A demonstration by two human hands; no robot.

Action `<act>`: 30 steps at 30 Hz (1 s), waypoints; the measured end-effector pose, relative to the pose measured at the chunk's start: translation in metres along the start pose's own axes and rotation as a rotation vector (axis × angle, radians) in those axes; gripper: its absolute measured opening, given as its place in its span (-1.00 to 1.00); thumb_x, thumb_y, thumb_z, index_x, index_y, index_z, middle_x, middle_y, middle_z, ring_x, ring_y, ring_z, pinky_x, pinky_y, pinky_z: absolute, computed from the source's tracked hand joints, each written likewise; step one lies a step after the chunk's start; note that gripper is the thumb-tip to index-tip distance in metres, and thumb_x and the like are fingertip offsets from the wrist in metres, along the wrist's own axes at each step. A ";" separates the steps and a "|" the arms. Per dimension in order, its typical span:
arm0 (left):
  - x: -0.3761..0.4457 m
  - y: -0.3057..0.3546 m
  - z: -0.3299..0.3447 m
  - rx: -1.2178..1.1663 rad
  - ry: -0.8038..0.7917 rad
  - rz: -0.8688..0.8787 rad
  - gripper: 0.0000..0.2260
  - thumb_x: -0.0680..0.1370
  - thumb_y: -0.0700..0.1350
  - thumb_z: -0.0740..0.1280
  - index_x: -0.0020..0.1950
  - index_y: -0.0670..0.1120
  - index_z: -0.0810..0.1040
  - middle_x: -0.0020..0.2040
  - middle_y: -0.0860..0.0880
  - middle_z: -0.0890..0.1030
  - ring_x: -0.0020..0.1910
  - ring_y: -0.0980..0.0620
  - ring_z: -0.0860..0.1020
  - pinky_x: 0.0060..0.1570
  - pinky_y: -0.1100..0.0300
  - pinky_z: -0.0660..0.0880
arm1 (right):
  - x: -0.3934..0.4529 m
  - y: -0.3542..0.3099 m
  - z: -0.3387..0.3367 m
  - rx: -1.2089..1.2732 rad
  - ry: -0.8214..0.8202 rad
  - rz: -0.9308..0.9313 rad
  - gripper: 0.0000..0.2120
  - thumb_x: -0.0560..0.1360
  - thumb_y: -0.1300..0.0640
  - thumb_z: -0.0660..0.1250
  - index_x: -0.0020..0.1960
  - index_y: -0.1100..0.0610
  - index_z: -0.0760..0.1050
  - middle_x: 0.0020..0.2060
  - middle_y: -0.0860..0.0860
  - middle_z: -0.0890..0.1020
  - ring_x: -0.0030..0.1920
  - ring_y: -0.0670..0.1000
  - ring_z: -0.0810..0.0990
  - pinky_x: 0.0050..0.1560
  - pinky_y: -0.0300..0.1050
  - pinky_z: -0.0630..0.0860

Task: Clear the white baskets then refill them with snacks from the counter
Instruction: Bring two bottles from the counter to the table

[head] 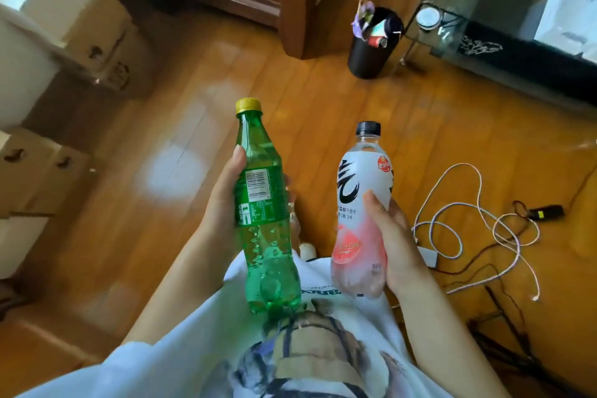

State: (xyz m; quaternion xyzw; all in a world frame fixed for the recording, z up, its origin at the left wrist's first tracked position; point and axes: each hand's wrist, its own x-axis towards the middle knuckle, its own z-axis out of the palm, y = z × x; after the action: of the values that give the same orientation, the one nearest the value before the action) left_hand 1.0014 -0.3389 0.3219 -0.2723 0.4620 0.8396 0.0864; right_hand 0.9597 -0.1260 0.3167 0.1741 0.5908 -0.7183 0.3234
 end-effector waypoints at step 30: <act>0.435 0.130 0.317 0.330 -0.501 -0.284 -0.55 0.41 0.30 0.25 -0.09 -0.07 0.61 -0.23 -0.10 0.64 -0.30 -0.08 0.63 -0.26 0.11 0.58 | 0.271 -0.262 -0.179 0.359 0.528 -0.130 -0.45 0.12 -0.25 0.50 0.06 -0.11 0.53 -0.02 -0.05 0.69 0.05 0.05 0.65 0.10 0.05 0.55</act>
State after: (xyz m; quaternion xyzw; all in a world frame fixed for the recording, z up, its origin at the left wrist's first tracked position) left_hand 0.4668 -0.1971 0.3174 -0.1013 0.5134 0.7740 0.3566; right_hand 0.5624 0.0005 0.2953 0.3706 0.5282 -0.7602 0.0765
